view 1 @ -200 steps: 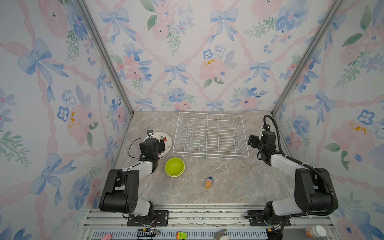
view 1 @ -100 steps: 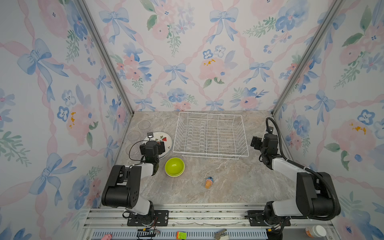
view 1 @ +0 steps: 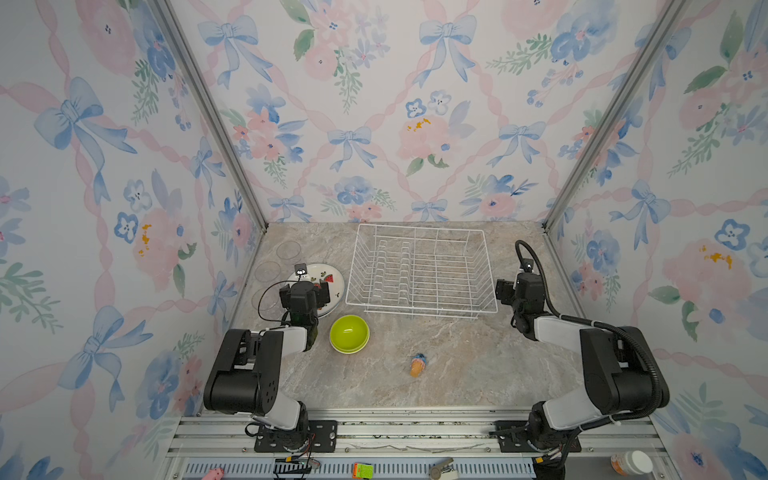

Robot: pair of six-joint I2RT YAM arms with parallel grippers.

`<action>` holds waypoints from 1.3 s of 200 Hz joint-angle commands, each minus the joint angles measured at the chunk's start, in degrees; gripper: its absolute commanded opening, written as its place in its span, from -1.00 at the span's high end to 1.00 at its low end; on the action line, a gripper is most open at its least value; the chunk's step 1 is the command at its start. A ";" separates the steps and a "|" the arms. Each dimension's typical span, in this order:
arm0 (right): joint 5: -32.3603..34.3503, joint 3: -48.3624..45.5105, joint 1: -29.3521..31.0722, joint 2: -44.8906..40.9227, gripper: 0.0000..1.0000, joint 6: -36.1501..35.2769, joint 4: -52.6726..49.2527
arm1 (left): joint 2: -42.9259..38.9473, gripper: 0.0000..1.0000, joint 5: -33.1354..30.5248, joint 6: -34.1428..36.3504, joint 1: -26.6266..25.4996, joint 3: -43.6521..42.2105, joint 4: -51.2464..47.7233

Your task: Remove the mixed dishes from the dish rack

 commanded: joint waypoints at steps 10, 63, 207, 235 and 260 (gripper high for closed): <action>5.88 -1.54 3.51 0.31 -0.94 -3.19 5.01 | -0.17 -0.96 2.31 1.53 0.04 -1.82 2.66; 7.84 -2.43 4.07 0.15 -0.94 -3.22 6.56 | 0.10 -0.96 8.05 3.36 0.04 -8.38 15.32; -2.63 -12.99 0.98 1.51 -0.93 -2.98 26.87 | 2.85 -0.96 9.11 4.09 -0.14 -14.01 28.48; -3.93 -12.47 0.47 1.14 -0.94 -2.52 25.30 | 2.89 -0.96 9.13 4.11 -0.14 -14.01 28.49; -4.07 -12.47 0.39 1.11 -0.94 -2.44 25.28 | 2.96 -0.96 9.24 4.09 -0.06 -13.94 28.41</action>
